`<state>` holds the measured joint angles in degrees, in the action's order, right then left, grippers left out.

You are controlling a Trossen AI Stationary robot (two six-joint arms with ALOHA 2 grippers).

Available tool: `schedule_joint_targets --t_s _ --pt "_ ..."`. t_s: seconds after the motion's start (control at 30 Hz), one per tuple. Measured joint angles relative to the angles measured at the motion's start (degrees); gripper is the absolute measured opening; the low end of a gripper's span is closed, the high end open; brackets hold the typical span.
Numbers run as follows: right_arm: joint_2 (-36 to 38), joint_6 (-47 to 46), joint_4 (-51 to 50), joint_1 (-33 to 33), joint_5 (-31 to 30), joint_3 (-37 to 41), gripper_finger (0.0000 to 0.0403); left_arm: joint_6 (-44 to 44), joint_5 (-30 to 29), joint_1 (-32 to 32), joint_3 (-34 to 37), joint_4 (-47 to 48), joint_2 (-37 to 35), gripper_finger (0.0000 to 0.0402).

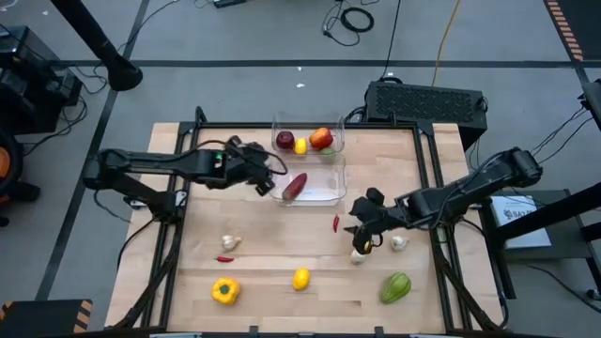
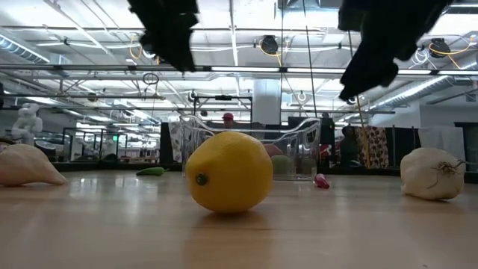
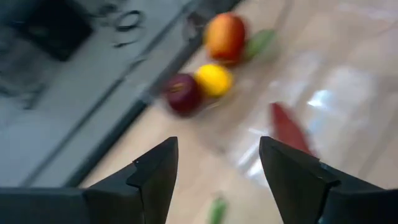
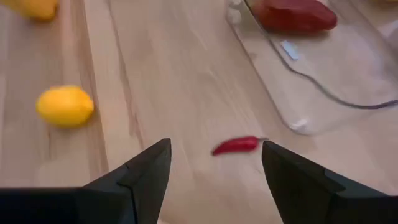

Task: Sort produce into baskets
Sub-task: Put the right red chili pepper into the bottom transparent bin

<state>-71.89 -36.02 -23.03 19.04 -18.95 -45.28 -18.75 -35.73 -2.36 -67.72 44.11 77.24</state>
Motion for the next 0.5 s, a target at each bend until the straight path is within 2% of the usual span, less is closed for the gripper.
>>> schedule_joint_targets --t_s 0.17,0.27,0.37,0.5 --pt "-3.82 -5.77 11.91 2.14 -3.06 4.87 0.0242 -2.52 -7.55 0.68 1.86 7.07 -1.54 0.0232" --pt "-7.57 -15.25 11.52 2.15 -6.54 4.80 0.0242 -6.15 -9.43 0.69 3.87 9.04 -1.58 0.0232" --pt "-12.16 -27.35 12.12 1.33 -6.62 4.00 0.0241 -6.59 -10.42 0.69 6.53 9.26 -1.49 0.0232" --pt "-19.12 -32.60 11.70 1.20 -5.97 1.93 0.0230 -7.86 -11.02 0.69 8.65 9.37 -1.52 0.0232"
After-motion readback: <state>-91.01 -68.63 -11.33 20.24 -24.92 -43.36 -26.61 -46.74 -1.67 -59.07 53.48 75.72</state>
